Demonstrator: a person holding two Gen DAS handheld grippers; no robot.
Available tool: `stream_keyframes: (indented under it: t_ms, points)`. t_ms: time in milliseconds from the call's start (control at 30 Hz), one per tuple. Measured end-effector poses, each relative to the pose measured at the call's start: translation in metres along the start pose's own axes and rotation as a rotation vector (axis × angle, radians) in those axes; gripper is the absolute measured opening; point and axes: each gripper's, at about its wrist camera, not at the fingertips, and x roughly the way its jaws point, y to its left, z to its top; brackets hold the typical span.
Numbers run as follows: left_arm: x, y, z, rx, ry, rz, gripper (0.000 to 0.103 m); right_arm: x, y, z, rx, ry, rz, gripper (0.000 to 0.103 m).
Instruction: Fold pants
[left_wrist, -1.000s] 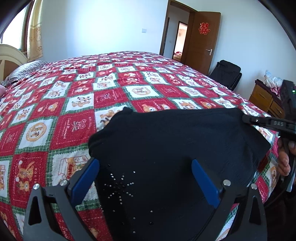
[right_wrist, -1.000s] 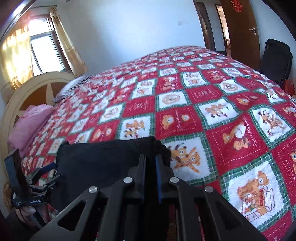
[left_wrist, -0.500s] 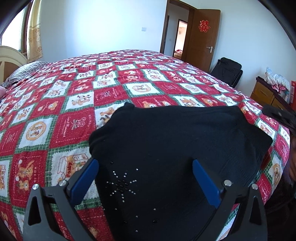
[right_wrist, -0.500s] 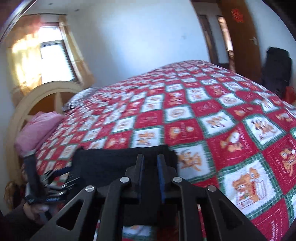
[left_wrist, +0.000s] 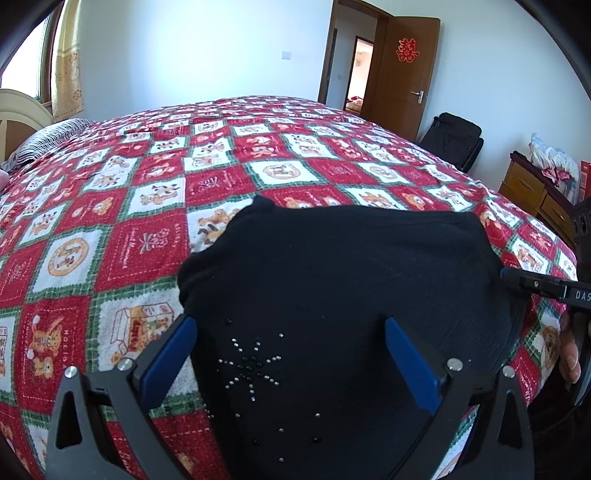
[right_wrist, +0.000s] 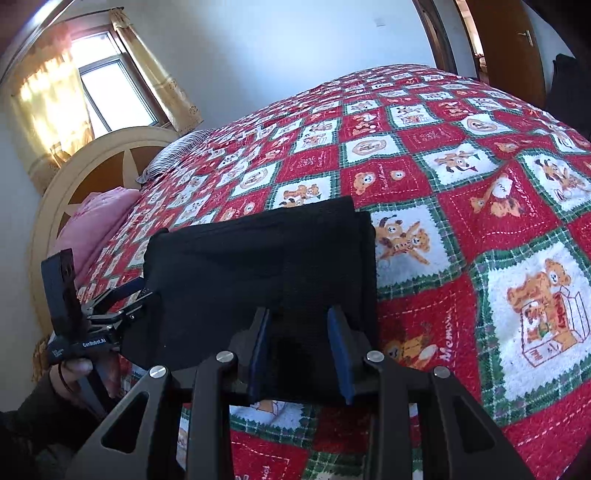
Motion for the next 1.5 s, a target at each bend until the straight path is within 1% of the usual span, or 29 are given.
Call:
stream_keyframes:
  t_ms: [100, 167, 233, 300, 367, 400, 433, 533, 600, 633, 667, 800, 900, 967, 1033, 1067, 1133, 1167, 1200, 1233, 1267, 1300, 1367, 1400, 1500]
  points:
    - [-0.001, 0.001, -0.001, -0.001, 0.002, 0.006, 0.103, -0.001, 0.002, 0.001, -0.006, 0.0, -0.009, 0.034]
    - [-0.006, 0.004, -0.001, -0.005, -0.001, 0.01, 0.103, -0.005, 0.004, 0.001, -0.008, -0.011, 0.001, 0.034]
    - [-0.018, 0.01, -0.002, -0.007, -0.035, 0.024, 0.103, -0.014, 0.005, 0.001, -0.015, -0.031, 0.007, 0.034]
    - [-0.025, 0.02, -0.002, -0.024, -0.051, 0.039, 0.103, -0.023, 0.004, -0.001, -0.011, -0.056, 0.013, 0.035]
    - [-0.025, 0.031, -0.003, -0.062, -0.051, 0.024, 0.103, -0.029, 0.001, 0.0, 0.004, -0.077, 0.025, 0.043]
    - [-0.023, 0.035, -0.004, -0.079, -0.046, 0.016, 0.103, -0.033, -0.003, 0.002, 0.024, -0.093, 0.028, 0.049]
    - [-0.02, 0.038, -0.005, -0.1, -0.033, 0.008, 0.103, -0.035, -0.005, 0.003, 0.039, -0.102, 0.032, 0.053]
    - [-0.006, 0.043, -0.009, -0.159, 0.004, -0.042, 0.103, -0.035, -0.01, 0.01, 0.071, -0.102, 0.008, 0.055]
    - [-0.001, 0.043, -0.011, -0.191, 0.015, -0.058, 0.103, -0.028, -0.013, 0.015, 0.079, -0.087, -0.025, 0.055]
    - [-0.001, 0.042, -0.011, -0.192, 0.0, -0.064, 0.103, -0.026, -0.014, 0.017, 0.082, -0.082, -0.025, 0.055]
    - [-0.001, 0.041, -0.01, -0.186, -0.001, -0.08, 0.103, -0.021, -0.017, 0.019, 0.09, -0.068, -0.027, 0.055]
    - [0.003, 0.045, -0.006, -0.204, -0.004, -0.104, 0.103, 0.003, -0.024, 0.025, 0.118, 0.0, -0.014, 0.055]
    - [0.006, 0.044, -0.003, -0.192, -0.003, -0.111, 0.103, 0.02, -0.028, 0.026, 0.129, 0.044, -0.041, 0.055]
    - [0.008, 0.043, -0.002, -0.179, -0.002, -0.116, 0.103, 0.024, -0.029, 0.027, 0.127, 0.049, -0.043, 0.055]
    - [0.008, 0.045, -0.002, -0.186, -0.002, -0.13, 0.103, 0.024, -0.03, 0.027, 0.135, 0.052, -0.037, 0.055]
    - [0.007, 0.046, -0.002, -0.192, -0.003, -0.141, 0.101, 0.024, -0.031, 0.027, 0.14, 0.053, -0.03, 0.055]
    - [0.003, 0.052, -0.003, -0.218, -0.003, -0.164, 0.095, 0.023, -0.033, 0.026, 0.15, 0.053, -0.013, 0.054]
    - [0.001, 0.056, -0.004, -0.236, -0.003, -0.177, 0.09, 0.023, -0.034, 0.026, 0.153, 0.053, -0.006, 0.053]
    - [0.0, 0.061, -0.005, -0.253, -0.003, -0.191, 0.084, 0.023, -0.035, 0.025, 0.159, 0.053, 0.007, 0.05]
    - [-0.001, 0.066, -0.006, -0.273, -0.003, -0.205, 0.081, 0.023, -0.036, 0.025, 0.168, 0.053, 0.021, 0.047]
    - [-0.001, 0.072, -0.007, -0.298, -0.003, -0.219, 0.077, 0.023, -0.038, 0.024, 0.176, 0.053, 0.03, 0.047]
    - [-0.001, 0.074, -0.008, -0.316, -0.002, -0.232, 0.077, 0.024, -0.038, 0.024, 0.181, 0.054, 0.032, 0.047]
    - [0.0, 0.071, -0.007, -0.316, 0.001, -0.222, 0.078, 0.027, -0.038, 0.023, 0.18, 0.058, 0.025, 0.047]
    - [0.002, 0.064, -0.006, -0.289, 0.008, -0.199, 0.082, 0.028, -0.037, 0.023, 0.178, 0.058, 0.023, 0.047]
    - [0.004, 0.048, -0.005, -0.23, 0.006, -0.17, 0.086, 0.029, -0.037, 0.022, 0.18, 0.05, 0.027, 0.047]
